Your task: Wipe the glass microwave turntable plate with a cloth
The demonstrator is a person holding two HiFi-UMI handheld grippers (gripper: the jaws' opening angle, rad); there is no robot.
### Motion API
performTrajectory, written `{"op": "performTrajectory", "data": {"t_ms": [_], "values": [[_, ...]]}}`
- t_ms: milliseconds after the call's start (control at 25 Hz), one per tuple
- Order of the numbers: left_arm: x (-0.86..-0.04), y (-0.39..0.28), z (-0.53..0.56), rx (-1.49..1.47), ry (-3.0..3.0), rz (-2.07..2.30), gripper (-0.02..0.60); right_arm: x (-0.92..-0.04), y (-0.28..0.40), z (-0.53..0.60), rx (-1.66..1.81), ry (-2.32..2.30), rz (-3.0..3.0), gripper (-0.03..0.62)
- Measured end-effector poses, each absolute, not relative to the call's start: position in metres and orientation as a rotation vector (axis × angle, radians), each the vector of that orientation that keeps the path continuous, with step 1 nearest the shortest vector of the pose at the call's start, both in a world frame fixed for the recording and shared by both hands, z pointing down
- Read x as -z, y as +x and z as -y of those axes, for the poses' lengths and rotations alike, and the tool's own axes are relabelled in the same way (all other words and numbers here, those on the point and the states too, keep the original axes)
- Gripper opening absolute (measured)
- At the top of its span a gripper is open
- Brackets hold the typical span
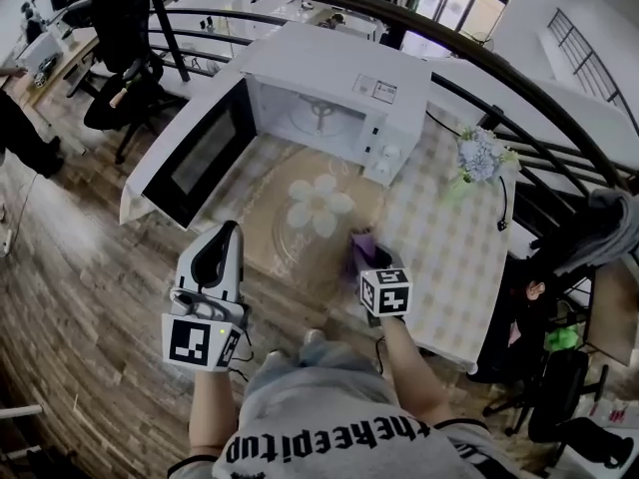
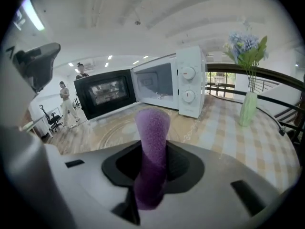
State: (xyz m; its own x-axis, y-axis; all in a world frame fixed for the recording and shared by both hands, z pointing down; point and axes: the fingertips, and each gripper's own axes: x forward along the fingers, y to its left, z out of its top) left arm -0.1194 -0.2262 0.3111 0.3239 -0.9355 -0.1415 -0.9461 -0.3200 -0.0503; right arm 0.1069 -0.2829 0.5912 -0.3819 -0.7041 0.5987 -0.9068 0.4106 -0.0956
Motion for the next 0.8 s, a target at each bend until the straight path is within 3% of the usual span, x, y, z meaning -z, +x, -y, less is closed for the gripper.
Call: {"op": "performTrajectory", "data": {"t_ms": [800], "values": [[-0.289,-0.147,0.184,-0.170,-2.500,-1.680,0.011,-0.442,0.091,0.237,-0.278,1.625,2.390,0.112]]}}
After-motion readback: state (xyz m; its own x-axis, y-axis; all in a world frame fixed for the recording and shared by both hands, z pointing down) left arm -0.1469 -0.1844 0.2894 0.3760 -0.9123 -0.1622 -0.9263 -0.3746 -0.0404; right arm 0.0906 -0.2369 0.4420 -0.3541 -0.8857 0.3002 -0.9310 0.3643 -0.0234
